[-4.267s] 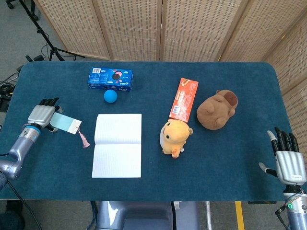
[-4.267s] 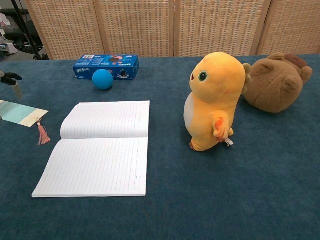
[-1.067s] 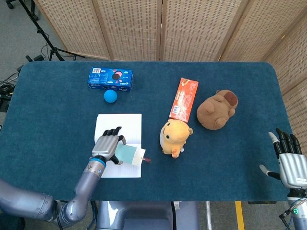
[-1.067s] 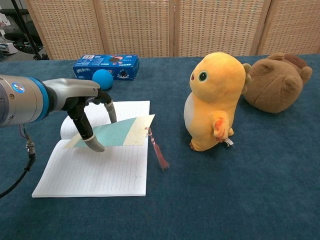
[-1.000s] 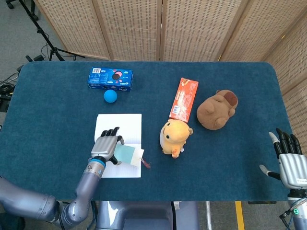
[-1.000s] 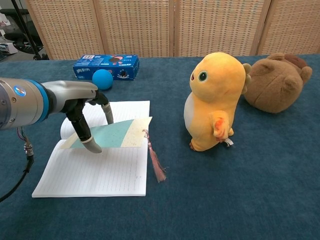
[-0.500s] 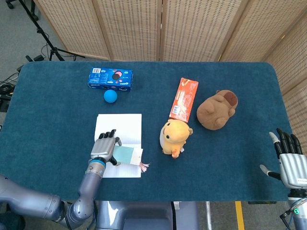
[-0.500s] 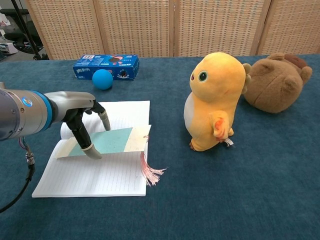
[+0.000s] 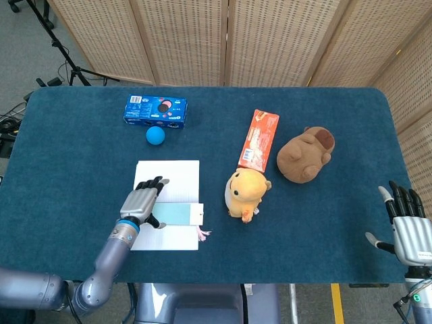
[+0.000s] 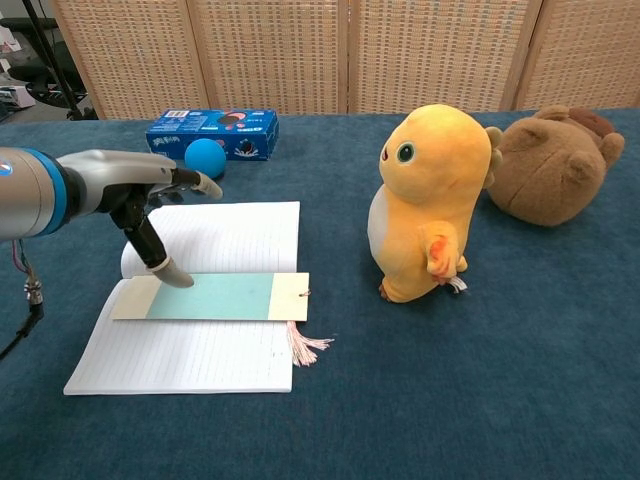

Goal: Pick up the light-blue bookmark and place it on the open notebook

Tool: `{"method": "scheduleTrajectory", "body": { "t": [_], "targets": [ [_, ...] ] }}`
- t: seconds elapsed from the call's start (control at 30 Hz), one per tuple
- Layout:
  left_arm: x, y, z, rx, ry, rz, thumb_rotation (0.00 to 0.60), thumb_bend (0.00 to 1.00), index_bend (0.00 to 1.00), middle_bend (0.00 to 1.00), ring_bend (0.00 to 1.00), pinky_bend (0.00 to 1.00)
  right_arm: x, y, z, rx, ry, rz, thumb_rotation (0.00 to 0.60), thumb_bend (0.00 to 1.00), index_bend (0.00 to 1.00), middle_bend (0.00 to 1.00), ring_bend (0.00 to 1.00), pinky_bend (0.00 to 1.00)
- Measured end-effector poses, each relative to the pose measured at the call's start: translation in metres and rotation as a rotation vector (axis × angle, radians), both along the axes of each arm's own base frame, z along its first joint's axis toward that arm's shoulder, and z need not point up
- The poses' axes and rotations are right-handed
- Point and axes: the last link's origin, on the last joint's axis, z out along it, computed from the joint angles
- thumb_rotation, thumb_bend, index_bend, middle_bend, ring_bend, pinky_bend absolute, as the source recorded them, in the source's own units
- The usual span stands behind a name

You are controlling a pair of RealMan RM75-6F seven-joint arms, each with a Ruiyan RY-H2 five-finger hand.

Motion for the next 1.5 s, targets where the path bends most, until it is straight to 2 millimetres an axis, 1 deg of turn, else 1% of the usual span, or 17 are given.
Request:
{"method": "scheduleTrajectory", "body": {
  "t": [0.07, 0.13, 0.2, 0.23, 0.27, 0.33, 0.4, 0.43, 0.53, 0.57, 0.63, 0.67, 0.77, 0.97, 1.27, 1.5],
  "targets": [
    [0.0, 0.002, 0.007, 0.009, -0.037, -0.064, 0.6, 0.4, 0.0, 0.0, 0.0, 0.0, 0.0, 0.0, -0.001, 0.003, 0.002, 0.0, 0.6, 0.0, 0.0, 0.0, 0.0, 0.0],
    [0.001, 0.003, 0.016, 0.025, -0.069, -0.141, 0.6, 0.53, 0.0, 0.0, 0.0, 0.0, 0.001, 0.0, -0.002, 0.007, 0.005, 0.002, 0.6, 0.0, 0.0, 0.0, 0.0, 0.0],
    [0.003, 0.003, 0.026, 0.038, -0.103, -0.248, 0.6, 0.71, 0.0, 0.0, 0.0, 0.0, 0.002, 0.0, -0.004, 0.011, 0.008, 0.004, 0.6, 0.0, 0.0, 0.0, 0.0, 0.0],
    [0.004, 0.002, 0.03, 0.04, -0.116, -0.297, 0.6, 0.77, 0.0, 0.0, 0.0, 0.0, 0.002, 0.001, -0.004, 0.013, 0.01, 0.004, 0.6, 0.0, 0.0, 0.0, 0.0, 0.0],
    [0.004, -0.001, 0.035, 0.035, -0.129, -0.362, 0.6, 0.8, 0.0, 0.0, 0.0, 0.0, 0.002, 0.001, -0.005, 0.014, 0.011, 0.005, 0.6, 0.0, 0.0, 0.0, 0.0, 0.0],
    [0.003, -0.007, 0.04, 0.011, -0.146, -0.45, 0.6, 0.9, 0.0, 0.0, 0.0, 0.0, 0.003, 0.001, -0.007, 0.016, 0.014, 0.004, 0.6, 0.0, 0.0, 0.0, 0.0, 0.0],
    [-0.004, -0.017, 0.044, -0.043, -0.163, -0.523, 0.6, 0.98, 0.0, 0.0, 0.0, 0.0, 0.003, 0.002, -0.008, 0.019, 0.014, 0.003, 0.6, 0.0, 0.0, 0.0, 0.0, 0.0],
    [-0.008, -0.021, 0.044, -0.074, -0.17, -0.54, 0.6, 1.0, 0.0, 0.0, 0.0, 0.0, 0.003, 0.002, -0.008, 0.021, 0.014, 0.002, 0.6, 0.0, 0.0, 0.0, 0.0, 0.0],
    [-0.032, -0.036, 0.041, -0.195, -0.165, -0.537, 0.6, 1.0, 0.0, 0.0, 0.0, 0.0, 0.003, 0.002, -0.009, 0.024, 0.016, 0.001, 0.6, 0.0, 0.0, 0.0, 0.0, 0.0],
    [-0.045, -0.041, 0.039, -0.245, -0.146, -0.516, 0.6, 1.0, 0.0, 0.0, 0.0, 0.0, 0.003, 0.001, -0.009, 0.024, 0.016, 0.0, 0.6, 0.0, 0.0, 0.0, 0.0, 0.0],
    [-0.062, -0.046, 0.035, -0.3, -0.115, -0.483, 0.6, 1.0, 0.0, 0.0, 0.0, 0.0, 0.002, 0.001, -0.009, 0.024, 0.016, -0.001, 0.6, 0.0, 0.0, 0.0, 0.0, 0.0],
    [-0.069, -0.048, 0.034, -0.316, -0.1, -0.47, 0.6, 1.0, 0.0, 0.0, 0.0, 0.0, 0.002, 0.001, -0.009, 0.025, 0.015, -0.002, 0.6, 0.0, 0.0, 0.0, 0.0, 0.0],
    [-0.079, -0.047, 0.028, -0.329, -0.075, -0.451, 0.6, 1.0, 0.0, 0.0, 0.0, 0.0, 0.002, 0.0, -0.009, 0.025, 0.012, -0.004, 0.6, 0.0, 0.0, 0.0, 0.0, 0.0],
    [-0.082, -0.045, 0.01, -0.346, -0.078, -0.426, 0.6, 1.0, 0.0, 0.0, 0.0, 0.0, 0.001, -0.001, -0.007, 0.023, 0.007, -0.007, 0.6, 0.0, 0.0, 0.0, 0.0, 0.0],
    [-0.082, -0.038, -0.002, -0.337, -0.073, -0.412, 0.6, 1.0, 0.0, 0.0, 0.0, 0.0, 0.001, 0.0, -0.006, 0.022, 0.003, -0.004, 0.6, 0.0, 0.0, 0.0, 0.0, 0.0],
    [-0.084, -0.036, -0.009, -0.344, -0.043, -0.408, 0.6, 1.0, 0.0, 0.0, 0.0, 0.0, 0.001, 0.0, -0.005, 0.022, 0.0, -0.006, 0.6, 0.0, 0.0, 0.0, 0.0, 0.0]
  ]
}}
